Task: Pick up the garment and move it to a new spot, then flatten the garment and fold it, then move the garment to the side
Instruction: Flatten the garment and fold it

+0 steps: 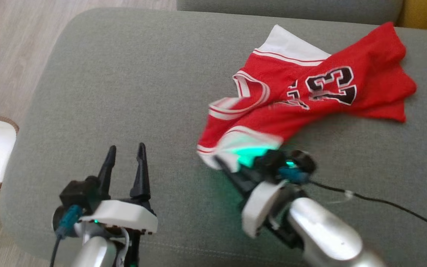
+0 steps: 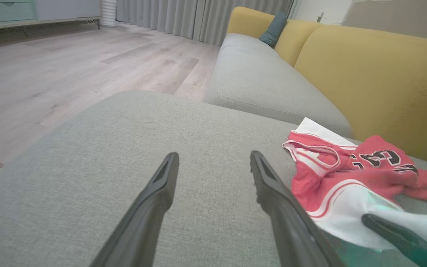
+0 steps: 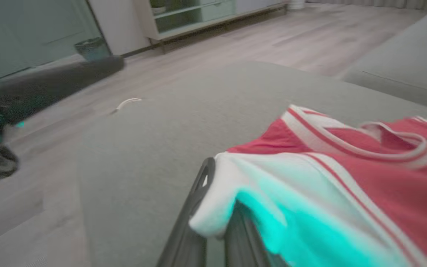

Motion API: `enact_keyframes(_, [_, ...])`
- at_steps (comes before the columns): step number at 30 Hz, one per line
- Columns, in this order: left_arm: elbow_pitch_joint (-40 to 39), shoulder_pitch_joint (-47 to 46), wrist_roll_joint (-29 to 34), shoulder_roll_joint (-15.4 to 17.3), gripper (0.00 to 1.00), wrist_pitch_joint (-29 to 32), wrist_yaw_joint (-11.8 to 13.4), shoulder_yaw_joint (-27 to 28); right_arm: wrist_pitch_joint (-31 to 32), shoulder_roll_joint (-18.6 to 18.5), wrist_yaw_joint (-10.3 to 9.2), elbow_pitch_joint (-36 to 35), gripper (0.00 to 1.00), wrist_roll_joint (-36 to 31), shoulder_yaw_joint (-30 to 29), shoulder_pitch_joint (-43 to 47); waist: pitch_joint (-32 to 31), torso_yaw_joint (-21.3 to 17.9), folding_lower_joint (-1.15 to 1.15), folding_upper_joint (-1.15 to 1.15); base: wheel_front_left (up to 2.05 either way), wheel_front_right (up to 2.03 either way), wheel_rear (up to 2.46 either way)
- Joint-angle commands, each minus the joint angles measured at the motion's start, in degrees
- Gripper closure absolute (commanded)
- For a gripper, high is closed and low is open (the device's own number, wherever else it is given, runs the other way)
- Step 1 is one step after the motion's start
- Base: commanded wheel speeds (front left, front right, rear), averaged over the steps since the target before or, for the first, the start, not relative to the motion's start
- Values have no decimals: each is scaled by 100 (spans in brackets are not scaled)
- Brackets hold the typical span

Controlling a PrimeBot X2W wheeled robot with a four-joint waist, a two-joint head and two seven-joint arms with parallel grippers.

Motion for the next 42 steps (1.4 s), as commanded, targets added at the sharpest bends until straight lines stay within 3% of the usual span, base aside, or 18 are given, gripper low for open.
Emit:
enact_keyframes(1, [-229,-102,-24,99,0,-61,39,270,74,170,-5,-375,100,83,286,-272,-5,43,0,0,0,0,0])
enact_keyframes(8, [-307,-106,-51,97,0,-94,72,426,377,348,-5,-621,100,435,1083,-562,29,231,0,0,0,0,0])
enact_keyframes(9, [-307,-105,-51,90,0,-97,68,431,399,359,-5,-555,80,477,1136,-561,32,246,0,0,0,0,0])
enact_keyframes(10, [-306,-100,-51,83,0,-100,63,436,389,370,-5,-493,44,499,1163,-555,35,255,0,0,0,0,0])
enact_keyframes(11, [-304,-95,-51,77,0,-103,59,442,379,378,-5,-432,0,512,1192,-544,41,258,0,0,0,0,0])
enact_keyframes(16, [-282,-76,-40,39,0,-113,24,439,203,400,-5,-312,0,584,1146,-410,45,172,0,0,0,0,0])
enact_keyframes(20, [-262,-62,-14,15,0,-116,-20,377,-31,359,-5,-404,0,504,751,-172,23,4,0,0,0,0,0])
enact_keyframes(26, [-208,-55,10,-17,0,-119,-99,277,-451,240,-5,-777,0,56,-680,419,-37,-325,0,0,0,0,0])
enact_keyframes(32, [-140,-121,47,-54,0,-122,-188,199,-1016,358,-5,-1446,0,-974,-2395,1098,-179,-626,0,0,0,0,0])
enact_keyframes(38, [-3,-180,80,-106,0,-126,-262,238,-1087,432,-5,-1936,0,-1512,-3378,1616,-336,-779,0,0,0,0,0])
enact_keyframes(42, [56,-66,144,-135,0,-127,-330,318,-1095,437,-5,-2109,0,-1396,-3837,1972,-489,-814,0,0,0,0,0])
